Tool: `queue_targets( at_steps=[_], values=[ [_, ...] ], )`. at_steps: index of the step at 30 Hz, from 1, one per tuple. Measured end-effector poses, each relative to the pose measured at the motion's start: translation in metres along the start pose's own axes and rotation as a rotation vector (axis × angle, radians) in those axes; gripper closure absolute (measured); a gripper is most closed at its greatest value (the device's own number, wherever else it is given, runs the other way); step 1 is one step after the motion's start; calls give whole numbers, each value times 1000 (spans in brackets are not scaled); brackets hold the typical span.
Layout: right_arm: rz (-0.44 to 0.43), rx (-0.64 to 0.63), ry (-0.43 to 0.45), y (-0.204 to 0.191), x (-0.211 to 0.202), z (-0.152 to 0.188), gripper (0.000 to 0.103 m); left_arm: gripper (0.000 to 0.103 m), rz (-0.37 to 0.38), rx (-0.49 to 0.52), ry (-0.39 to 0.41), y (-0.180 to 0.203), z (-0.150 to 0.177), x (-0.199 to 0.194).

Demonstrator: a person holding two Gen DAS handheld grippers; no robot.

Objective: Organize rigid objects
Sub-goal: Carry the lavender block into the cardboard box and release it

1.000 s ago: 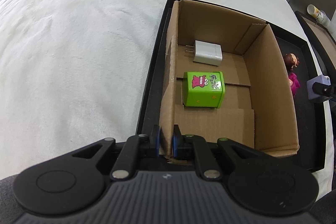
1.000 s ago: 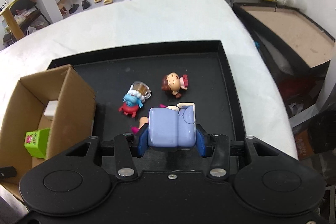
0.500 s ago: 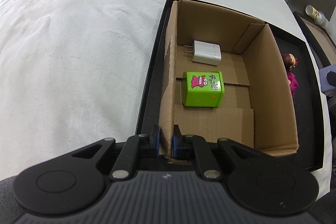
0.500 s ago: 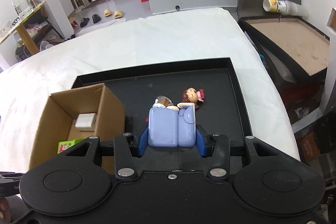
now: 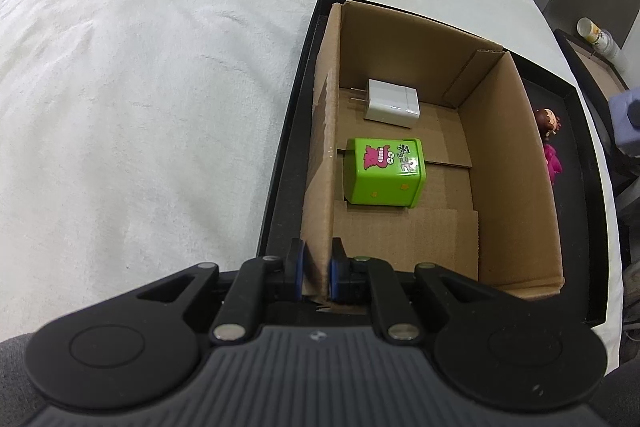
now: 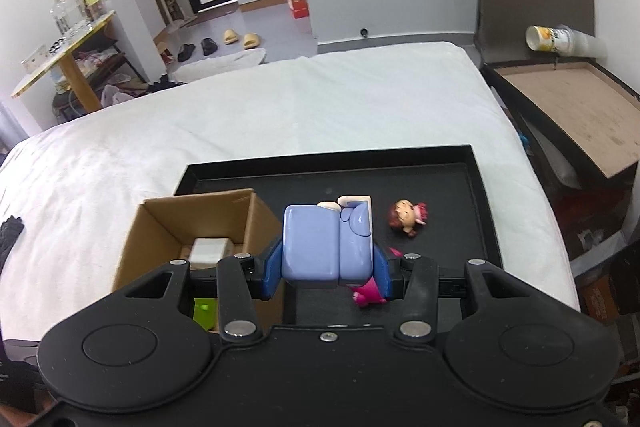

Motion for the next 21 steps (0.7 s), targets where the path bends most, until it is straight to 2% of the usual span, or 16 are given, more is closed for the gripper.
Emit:
queue_targets(
  at_steps=[13,21],
  values=[
    [-78,-68,-27,-57,13,-2,59,91,30,-6,9,-4,1,-1],
    [-81,-136,-66,-92,36,5,59,90,62,-17,9,-6,0,0]
  ],
)
Point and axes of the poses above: each gripper's, at about its wrist camera, not at the fingertips, and x roughly the way its jaws point, y to its right, z to its underside, the point moved 10 cm from there along x, roughly the way its jaws point, and after that the axes turned 7 degrees about x, right-handed, at the moved point
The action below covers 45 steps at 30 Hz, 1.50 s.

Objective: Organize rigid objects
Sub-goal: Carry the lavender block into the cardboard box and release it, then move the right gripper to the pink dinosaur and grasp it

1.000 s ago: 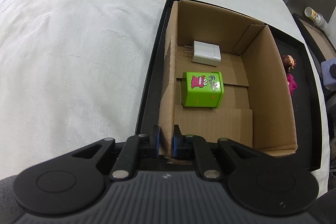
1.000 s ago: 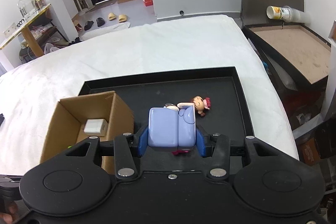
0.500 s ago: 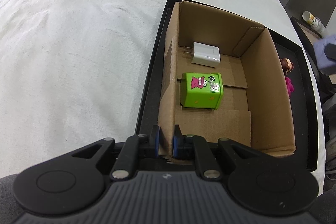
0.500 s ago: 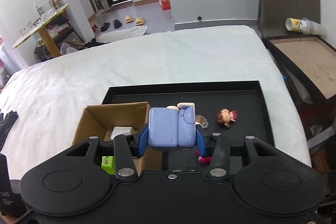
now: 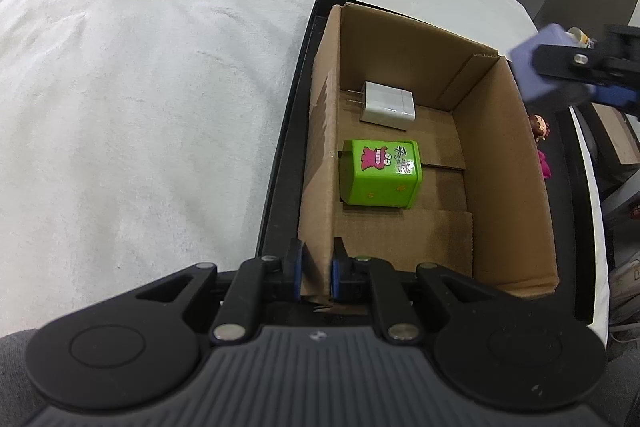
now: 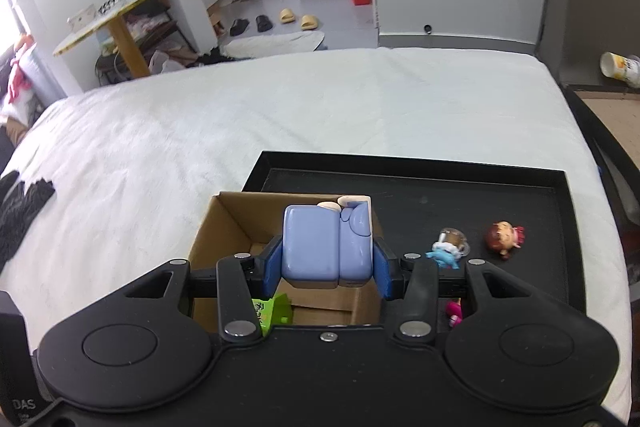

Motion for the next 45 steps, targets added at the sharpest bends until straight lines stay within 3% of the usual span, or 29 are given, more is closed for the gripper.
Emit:
queue_targets(
  at_steps=[11,19,31,45],
  values=[
    [54,-81,-24,-18,34,1,58,90,31,-21,-13,-5,-2,2],
    [48,-56,14,-10,20,-8,58,87,20,-18,-7,-2,-4,1],
    [2,11,-33,16,-8,6,54,87,8,-26,9,-1,-2,1],
    [4,131,-9,73,-26,20,47,89,-38,3,2,3,-3,0]
  ],
)
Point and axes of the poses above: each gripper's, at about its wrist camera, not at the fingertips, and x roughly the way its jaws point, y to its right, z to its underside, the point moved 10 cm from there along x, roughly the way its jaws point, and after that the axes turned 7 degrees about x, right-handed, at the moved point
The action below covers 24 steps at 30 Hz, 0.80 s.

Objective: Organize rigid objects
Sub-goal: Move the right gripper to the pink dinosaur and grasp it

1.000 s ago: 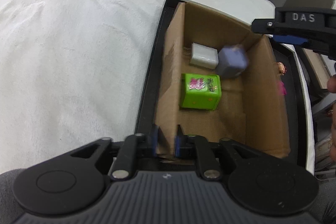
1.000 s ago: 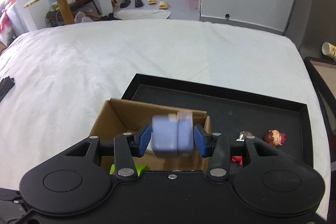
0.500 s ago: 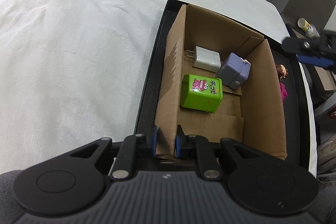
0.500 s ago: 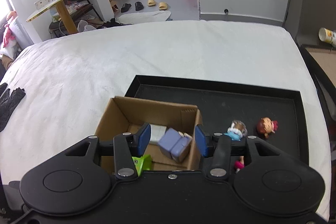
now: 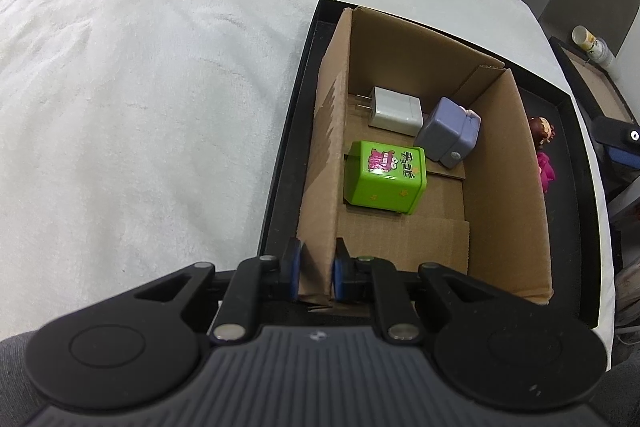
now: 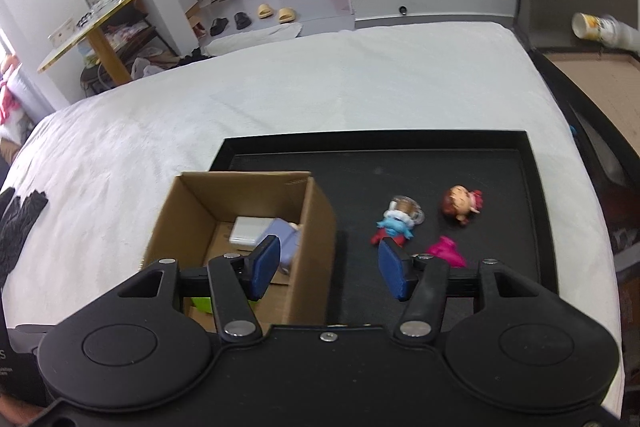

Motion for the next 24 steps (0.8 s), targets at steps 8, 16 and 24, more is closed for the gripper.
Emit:
queue_targets(
  at_steps=[8,16,24],
  values=[
    [7,66,16,35,0,2,41,90,-35,8,-6,2,-1,1],
    [4,98,30,58,12,11,34,90,-49,10,-12,4,-1,2],
    [-30,206,-26,81,31,27,34,90,-66,10,-15,6,-3,3]
  ],
)
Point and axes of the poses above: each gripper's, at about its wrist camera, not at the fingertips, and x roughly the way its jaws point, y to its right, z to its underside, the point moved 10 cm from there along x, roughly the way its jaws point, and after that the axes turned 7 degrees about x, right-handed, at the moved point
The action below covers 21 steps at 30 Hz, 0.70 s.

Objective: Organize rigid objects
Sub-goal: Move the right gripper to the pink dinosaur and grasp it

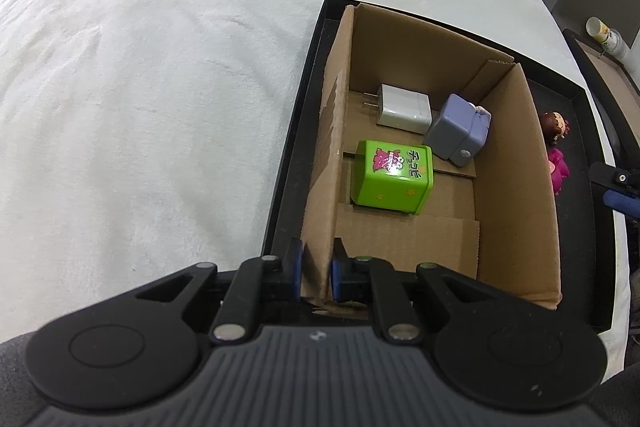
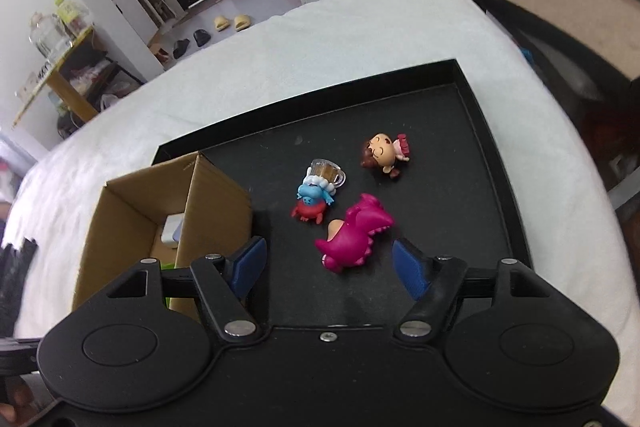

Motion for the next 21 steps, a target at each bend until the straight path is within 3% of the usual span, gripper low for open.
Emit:
queue_targets(
  at_steps=[21],
  values=[
    [60,47,-98,17,61,1,34,90,-8,-4,-23,-1,-3,4]
  ],
)
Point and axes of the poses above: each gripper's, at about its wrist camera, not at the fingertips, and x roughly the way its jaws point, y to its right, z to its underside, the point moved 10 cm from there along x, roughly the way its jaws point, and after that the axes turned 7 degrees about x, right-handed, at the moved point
